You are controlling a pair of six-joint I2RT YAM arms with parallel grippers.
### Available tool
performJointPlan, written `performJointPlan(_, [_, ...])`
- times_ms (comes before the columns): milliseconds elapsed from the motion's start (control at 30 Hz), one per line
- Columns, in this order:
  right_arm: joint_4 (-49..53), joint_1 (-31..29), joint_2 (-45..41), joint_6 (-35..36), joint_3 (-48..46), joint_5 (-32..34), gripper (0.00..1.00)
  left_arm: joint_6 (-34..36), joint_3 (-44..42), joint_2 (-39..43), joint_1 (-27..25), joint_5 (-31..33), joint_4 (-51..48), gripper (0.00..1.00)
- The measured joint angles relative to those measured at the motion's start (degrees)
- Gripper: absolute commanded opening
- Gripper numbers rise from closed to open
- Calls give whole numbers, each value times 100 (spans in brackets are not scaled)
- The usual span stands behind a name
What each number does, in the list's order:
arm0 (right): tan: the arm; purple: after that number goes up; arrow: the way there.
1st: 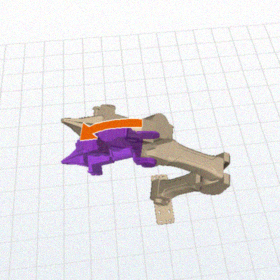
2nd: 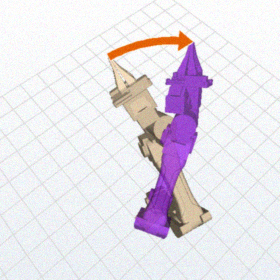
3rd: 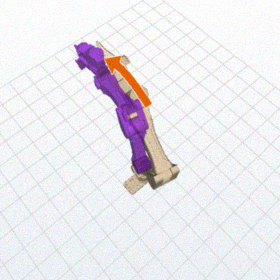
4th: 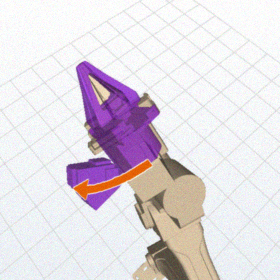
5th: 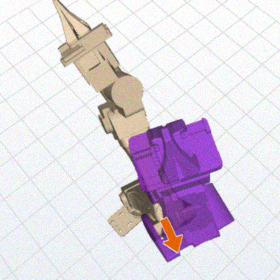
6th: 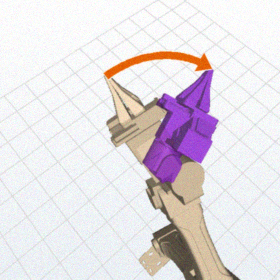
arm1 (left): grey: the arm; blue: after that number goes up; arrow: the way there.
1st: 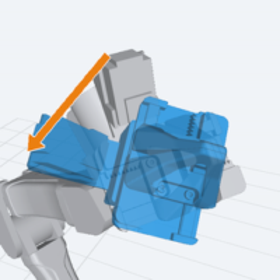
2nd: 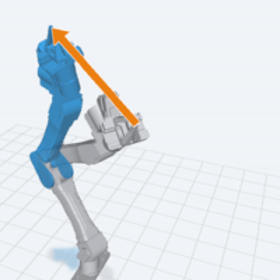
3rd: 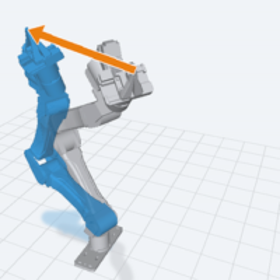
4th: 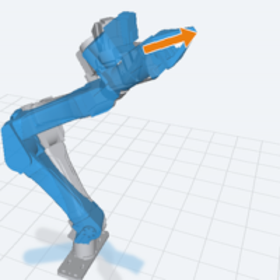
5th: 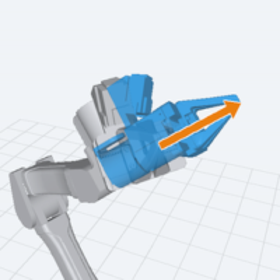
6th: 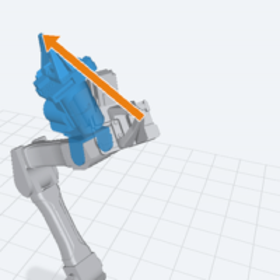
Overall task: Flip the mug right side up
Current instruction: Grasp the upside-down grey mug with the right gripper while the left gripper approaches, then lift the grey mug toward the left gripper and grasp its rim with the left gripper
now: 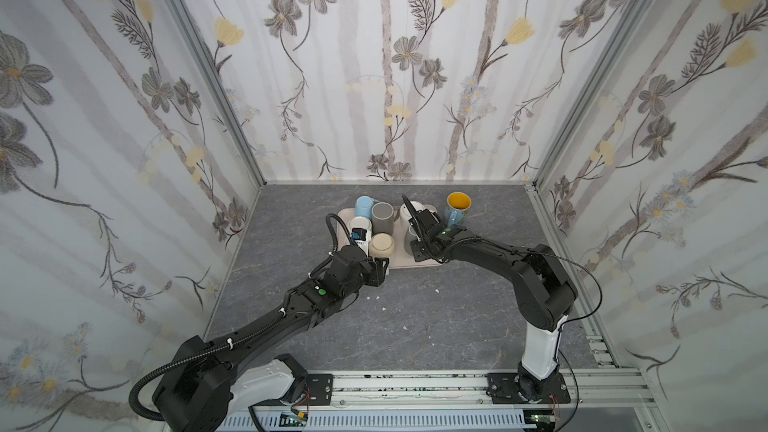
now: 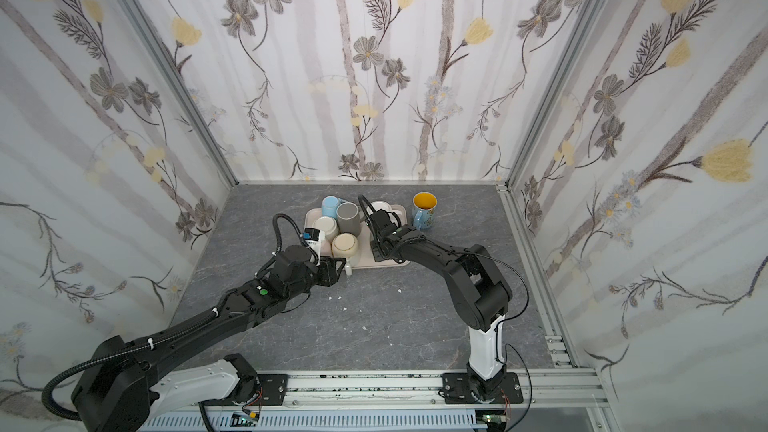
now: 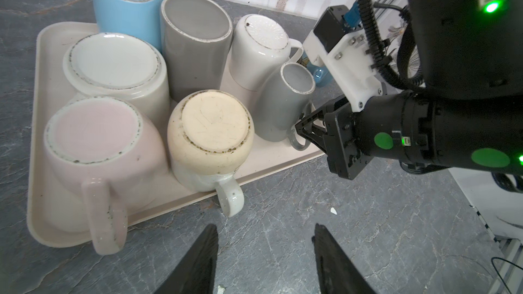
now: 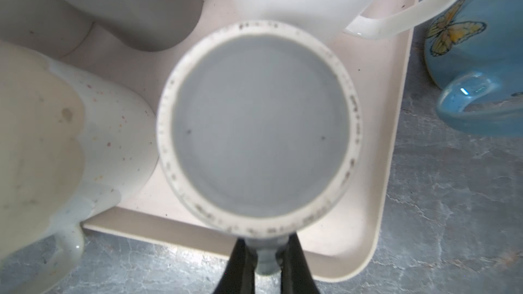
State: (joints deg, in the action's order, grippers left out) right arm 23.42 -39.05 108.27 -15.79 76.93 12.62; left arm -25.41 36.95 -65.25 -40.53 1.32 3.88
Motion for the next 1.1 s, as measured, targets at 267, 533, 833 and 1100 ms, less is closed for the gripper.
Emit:
performJointPlan(267, [-575,-4,-1051,234,-813,-111,0,-94,-136,-179,-337,-153,721,55])
performJointPlan(533, [-1681,267,-2107,-70,-1746,-769,0,-157,-234,-348,-516,-306,1679,57])
performJointPlan(833, [-2688,824,-2640,-778,-2350,-1836,0,-229,-492,-415,-522,-525,2791,67])
performJointPlan(1100, [-3550,957,-2688,-1429,-2393,-2872,0,-592,-662,-501,-442,-957,3727,76])
